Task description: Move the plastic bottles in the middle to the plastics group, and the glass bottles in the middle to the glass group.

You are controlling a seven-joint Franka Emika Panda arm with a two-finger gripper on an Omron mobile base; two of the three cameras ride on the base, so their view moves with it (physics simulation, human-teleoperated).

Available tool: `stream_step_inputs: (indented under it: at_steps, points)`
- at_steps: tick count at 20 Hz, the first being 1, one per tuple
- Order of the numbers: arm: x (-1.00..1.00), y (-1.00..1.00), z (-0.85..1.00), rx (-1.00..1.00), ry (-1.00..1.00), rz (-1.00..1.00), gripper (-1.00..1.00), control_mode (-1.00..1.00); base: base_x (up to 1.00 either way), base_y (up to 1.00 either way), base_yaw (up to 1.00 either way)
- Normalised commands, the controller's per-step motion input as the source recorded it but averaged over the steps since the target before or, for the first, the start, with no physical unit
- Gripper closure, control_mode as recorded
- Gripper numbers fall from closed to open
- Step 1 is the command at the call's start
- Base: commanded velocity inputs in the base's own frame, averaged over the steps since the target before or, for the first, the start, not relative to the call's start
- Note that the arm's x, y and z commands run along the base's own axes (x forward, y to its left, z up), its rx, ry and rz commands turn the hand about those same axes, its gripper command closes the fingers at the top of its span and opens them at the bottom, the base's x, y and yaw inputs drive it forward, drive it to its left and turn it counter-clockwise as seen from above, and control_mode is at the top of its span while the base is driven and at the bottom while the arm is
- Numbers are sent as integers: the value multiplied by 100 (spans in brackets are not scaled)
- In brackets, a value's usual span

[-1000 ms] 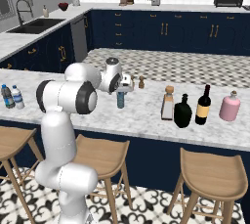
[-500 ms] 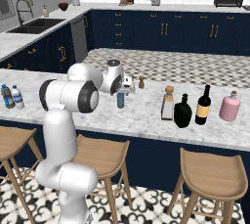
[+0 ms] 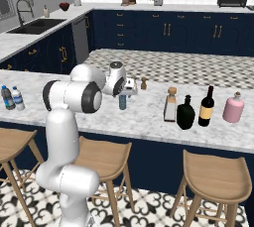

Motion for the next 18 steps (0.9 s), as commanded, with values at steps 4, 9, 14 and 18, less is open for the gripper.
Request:
stream_step_inputs:
  at_steps: [4,9,14,18]
  points:
    - [3,0,0,0,-1,0,-100,-100,0,0,0]
    - [4,0,-3,0,-4,0,-100,-100,0,0,0]
    - [3,0,-8,0,-7,0,-100,-100,0,0,0]
    - [0,0,-1,0,-1,0,100,-100,0,0,0]
